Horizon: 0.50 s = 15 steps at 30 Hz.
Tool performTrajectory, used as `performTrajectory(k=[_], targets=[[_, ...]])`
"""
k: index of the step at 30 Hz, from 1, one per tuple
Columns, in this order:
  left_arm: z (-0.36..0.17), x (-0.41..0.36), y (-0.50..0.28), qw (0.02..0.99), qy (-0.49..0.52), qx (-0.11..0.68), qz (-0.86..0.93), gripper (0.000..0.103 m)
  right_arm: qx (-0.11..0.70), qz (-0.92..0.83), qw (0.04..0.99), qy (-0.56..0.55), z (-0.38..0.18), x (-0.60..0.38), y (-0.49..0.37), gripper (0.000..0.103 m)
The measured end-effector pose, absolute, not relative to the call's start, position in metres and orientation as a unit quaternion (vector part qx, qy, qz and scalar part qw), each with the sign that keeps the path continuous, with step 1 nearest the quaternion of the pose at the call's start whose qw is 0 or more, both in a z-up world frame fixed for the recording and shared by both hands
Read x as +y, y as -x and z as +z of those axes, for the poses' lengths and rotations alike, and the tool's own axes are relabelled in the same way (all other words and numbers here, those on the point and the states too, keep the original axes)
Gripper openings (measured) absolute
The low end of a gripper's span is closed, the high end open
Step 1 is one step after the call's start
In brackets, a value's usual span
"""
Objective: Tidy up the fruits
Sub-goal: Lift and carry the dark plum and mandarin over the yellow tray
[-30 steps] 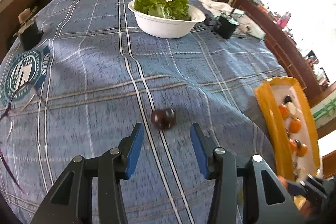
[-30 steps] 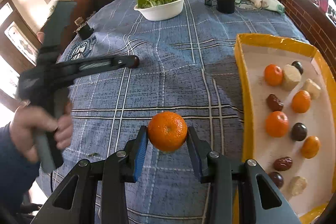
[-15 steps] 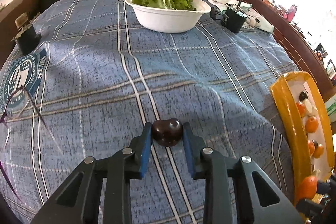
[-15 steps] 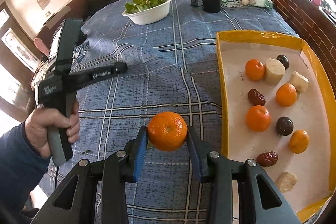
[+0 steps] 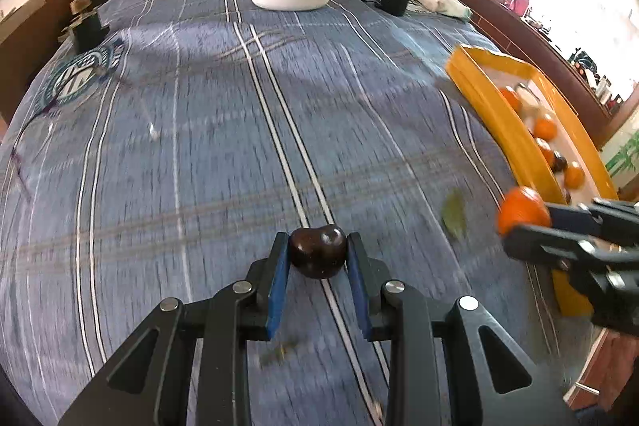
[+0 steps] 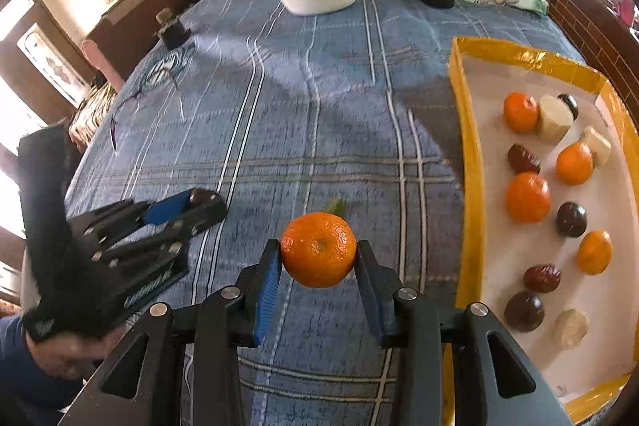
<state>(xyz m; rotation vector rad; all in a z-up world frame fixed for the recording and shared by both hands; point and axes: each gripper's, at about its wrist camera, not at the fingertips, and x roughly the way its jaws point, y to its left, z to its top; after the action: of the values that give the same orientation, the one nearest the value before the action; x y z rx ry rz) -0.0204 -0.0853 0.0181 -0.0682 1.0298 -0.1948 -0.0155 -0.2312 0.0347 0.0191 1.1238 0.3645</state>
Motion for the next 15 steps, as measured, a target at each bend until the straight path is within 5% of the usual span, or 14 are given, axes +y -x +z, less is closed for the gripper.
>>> performTrajectory(k=[15], targets=[[0.054,-0.117,0.049,0.891,-0.043,0.444,-0.079,0.027,0.529,0.179,0.830,-0.013,0.043,-0.240,0.025,0.041]])
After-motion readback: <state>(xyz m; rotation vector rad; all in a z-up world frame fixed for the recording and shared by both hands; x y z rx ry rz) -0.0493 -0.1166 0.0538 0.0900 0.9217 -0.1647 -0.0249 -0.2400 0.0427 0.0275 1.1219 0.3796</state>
